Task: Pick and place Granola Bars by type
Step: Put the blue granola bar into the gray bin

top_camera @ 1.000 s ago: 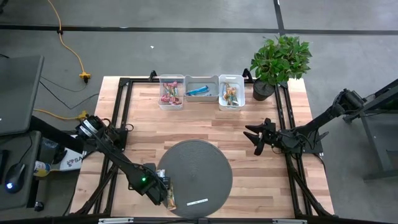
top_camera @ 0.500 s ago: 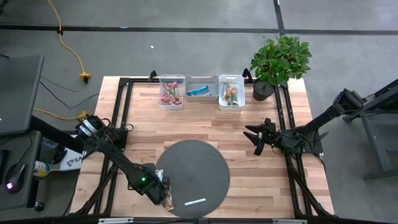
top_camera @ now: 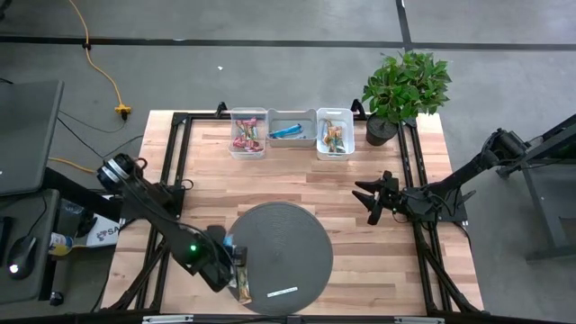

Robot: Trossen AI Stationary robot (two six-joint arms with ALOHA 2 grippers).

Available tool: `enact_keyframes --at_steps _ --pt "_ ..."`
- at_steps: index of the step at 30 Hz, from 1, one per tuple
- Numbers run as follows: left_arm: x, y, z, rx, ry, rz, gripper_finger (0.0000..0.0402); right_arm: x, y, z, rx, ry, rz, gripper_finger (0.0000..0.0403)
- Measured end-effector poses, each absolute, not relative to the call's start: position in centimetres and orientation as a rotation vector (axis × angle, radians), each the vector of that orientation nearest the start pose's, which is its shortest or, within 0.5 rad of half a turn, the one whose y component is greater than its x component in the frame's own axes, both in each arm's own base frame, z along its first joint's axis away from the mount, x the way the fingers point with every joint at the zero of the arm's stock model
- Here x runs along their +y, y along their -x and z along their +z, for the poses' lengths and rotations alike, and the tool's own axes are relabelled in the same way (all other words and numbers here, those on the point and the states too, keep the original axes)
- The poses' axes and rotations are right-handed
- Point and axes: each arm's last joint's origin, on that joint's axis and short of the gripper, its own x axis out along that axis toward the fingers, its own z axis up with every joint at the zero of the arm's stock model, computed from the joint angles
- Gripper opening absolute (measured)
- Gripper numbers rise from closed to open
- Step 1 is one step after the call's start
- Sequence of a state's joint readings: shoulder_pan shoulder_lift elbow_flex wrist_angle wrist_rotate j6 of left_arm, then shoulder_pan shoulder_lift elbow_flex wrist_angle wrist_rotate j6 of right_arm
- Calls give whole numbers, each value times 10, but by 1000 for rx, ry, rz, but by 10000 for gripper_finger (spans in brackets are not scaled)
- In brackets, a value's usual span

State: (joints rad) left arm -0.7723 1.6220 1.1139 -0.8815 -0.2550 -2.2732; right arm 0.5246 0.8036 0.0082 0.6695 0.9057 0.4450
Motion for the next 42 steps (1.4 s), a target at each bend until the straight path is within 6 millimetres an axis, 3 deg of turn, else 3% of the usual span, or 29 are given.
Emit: enact_keyframes --at_steps 10,16,23,31,37,42 --pt "-168 -205 266 382 967 736 57 48 -129 150 9 -357 -395 165" --pt "-137 -201 292 291 831 745 57 48 -129 150 9 -356 -398 165" --pt "-75 -216 322 308 672 776 57 48 -129 150 9 -356 -399 165" --pt "13 -249 354 283 523 534 57 48 -129 150 3 -378 -402 165" --pt "73 -265 369 121 460 192 57 48 -129 150 3 -380 -403 165" --pt "103 -271 383 -36 453 -183 57 48 -129 150 2 -380 -403 165"
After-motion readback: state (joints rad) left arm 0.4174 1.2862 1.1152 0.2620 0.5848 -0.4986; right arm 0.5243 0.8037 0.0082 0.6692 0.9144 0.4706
